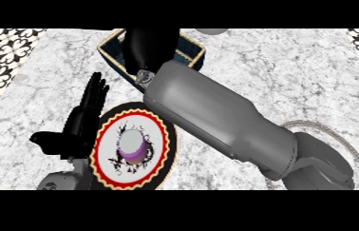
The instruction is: Pick the cupcake from the placemat and place it in the basket
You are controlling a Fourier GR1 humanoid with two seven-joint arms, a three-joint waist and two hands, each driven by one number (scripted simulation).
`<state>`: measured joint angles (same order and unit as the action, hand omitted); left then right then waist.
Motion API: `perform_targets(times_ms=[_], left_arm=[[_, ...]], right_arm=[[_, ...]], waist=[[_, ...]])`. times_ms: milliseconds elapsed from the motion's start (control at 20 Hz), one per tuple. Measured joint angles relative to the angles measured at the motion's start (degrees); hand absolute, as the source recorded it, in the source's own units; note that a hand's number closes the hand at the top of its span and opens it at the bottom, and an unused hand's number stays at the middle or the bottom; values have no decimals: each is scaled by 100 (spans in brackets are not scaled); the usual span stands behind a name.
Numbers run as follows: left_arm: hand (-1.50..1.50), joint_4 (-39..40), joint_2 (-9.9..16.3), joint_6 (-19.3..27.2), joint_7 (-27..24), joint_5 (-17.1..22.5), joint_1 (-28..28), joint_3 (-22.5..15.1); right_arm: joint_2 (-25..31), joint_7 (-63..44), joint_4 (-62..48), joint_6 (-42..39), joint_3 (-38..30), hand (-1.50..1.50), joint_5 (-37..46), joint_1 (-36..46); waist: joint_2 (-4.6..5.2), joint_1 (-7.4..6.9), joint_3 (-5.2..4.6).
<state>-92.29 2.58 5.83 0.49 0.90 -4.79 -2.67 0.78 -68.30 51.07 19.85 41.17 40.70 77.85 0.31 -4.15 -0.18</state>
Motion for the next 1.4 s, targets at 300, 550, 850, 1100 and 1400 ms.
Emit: perform_targets(times_ms=[300, 550, 850, 1100, 1400], left_arm=[[0, 19, -24, 59, 6, -33, -54, 20], [0, -104, 40, -8, 32, 44, 43, 80], [0, -168, 37, -7, 55, 46, 132, 78], [0, -286, 72, -8, 106, 58, 186, 109], [0, -288, 45, 0, 120, 29, 178, 79]], right_arm=[[-5, 117, -303, 184, 220, 150, -271, -143], [-11, 259, -461, 488, 314, 150, -432, -339], [-15, 366, -586, 907, 412, 150, -504, -611], [-15, 408, -835, 1220, 308, -150, -440, -786], [-26, 515, -1043, 1423, 337, -150, -696, -833]], waist=[[8, 57, 4], [5, 77, 7], [-1, 122, 10], [-11, 167, 12], [3, 159, 13]])
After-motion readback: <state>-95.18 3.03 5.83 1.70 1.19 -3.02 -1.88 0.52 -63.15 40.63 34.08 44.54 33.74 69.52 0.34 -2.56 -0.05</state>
